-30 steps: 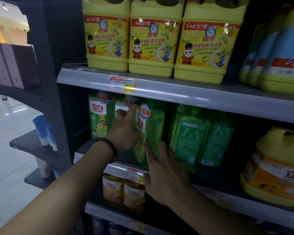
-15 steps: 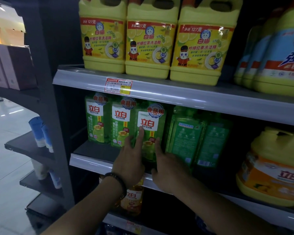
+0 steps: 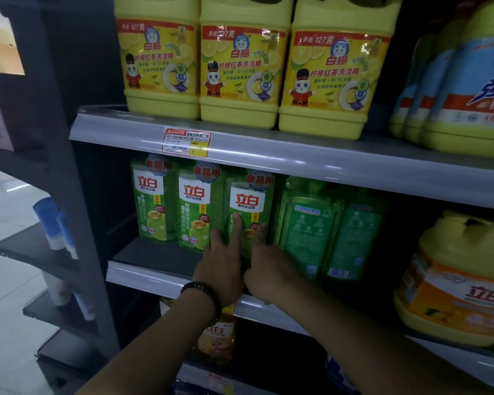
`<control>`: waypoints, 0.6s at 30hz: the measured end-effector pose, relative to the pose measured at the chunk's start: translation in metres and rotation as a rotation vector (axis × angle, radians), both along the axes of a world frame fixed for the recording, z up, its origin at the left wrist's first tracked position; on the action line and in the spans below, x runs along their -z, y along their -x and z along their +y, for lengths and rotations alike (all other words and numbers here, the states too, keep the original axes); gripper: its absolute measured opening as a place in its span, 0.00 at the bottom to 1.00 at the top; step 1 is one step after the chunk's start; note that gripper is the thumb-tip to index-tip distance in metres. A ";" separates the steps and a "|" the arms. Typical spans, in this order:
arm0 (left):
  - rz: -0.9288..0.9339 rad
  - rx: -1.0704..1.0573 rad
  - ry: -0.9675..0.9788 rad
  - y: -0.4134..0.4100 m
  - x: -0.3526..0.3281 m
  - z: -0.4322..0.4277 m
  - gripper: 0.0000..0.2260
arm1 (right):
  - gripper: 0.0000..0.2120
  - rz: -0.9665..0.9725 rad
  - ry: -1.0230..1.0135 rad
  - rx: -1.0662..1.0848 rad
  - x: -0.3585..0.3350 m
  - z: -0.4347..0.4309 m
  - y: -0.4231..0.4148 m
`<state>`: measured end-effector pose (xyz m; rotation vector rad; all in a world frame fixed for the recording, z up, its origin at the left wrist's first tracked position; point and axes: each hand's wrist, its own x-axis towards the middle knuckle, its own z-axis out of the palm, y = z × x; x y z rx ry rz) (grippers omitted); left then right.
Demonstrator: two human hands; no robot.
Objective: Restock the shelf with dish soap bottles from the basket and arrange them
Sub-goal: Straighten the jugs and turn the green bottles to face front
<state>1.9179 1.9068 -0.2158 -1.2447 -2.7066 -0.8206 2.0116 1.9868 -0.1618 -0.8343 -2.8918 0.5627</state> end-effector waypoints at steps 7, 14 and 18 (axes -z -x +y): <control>-0.153 0.055 -0.279 -0.015 -0.003 -0.006 0.32 | 0.24 0.327 -0.042 -0.035 0.003 0.010 -0.059; -0.199 0.200 -0.454 -0.081 -0.002 0.013 0.31 | 0.22 0.611 0.235 0.224 0.029 0.041 -0.136; -0.252 0.207 -0.391 -0.104 0.001 0.021 0.38 | 0.30 0.612 0.479 0.284 0.026 0.059 -0.133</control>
